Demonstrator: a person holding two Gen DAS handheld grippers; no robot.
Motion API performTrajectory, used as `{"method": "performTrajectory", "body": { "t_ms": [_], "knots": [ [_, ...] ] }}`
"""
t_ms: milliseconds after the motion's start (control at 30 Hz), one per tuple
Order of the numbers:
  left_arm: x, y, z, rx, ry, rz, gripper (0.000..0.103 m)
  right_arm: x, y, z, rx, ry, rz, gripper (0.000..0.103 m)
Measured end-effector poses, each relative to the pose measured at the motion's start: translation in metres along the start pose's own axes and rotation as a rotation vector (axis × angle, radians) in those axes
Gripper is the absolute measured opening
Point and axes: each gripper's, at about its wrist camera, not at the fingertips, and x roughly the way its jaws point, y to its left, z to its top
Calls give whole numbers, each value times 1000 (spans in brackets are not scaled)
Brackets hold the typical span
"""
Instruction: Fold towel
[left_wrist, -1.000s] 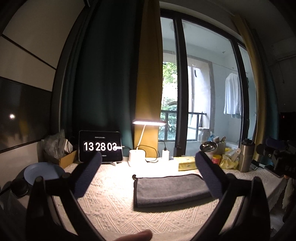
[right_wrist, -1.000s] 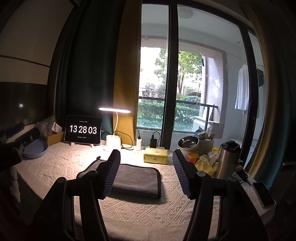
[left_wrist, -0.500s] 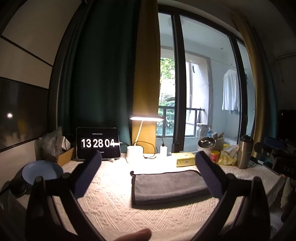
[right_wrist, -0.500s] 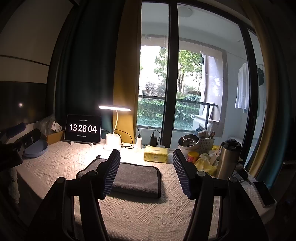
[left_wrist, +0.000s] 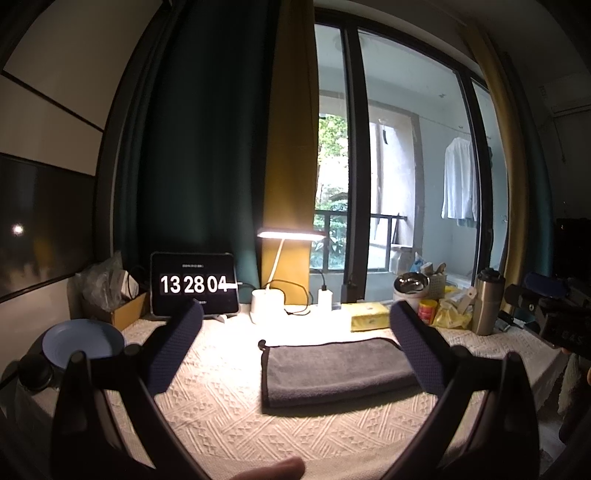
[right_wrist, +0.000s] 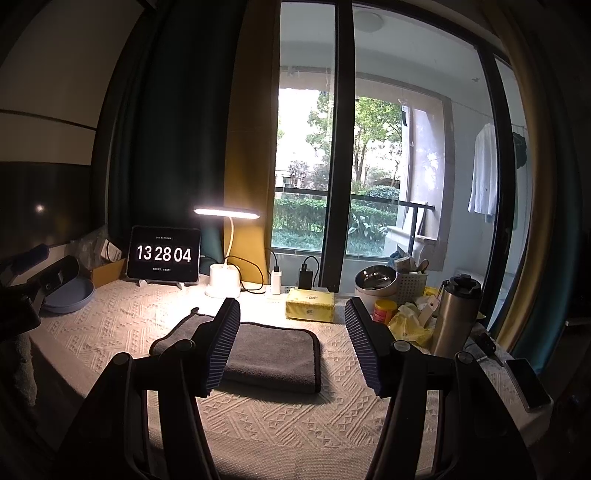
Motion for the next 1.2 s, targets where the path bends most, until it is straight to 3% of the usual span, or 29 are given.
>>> {"method": "performTrajectory", "body": {
  "t_ms": [1200],
  "knots": [
    [0,-1,-2,2,7,0,102,3,-2,-6,9,12,1,62]
  ]
}}
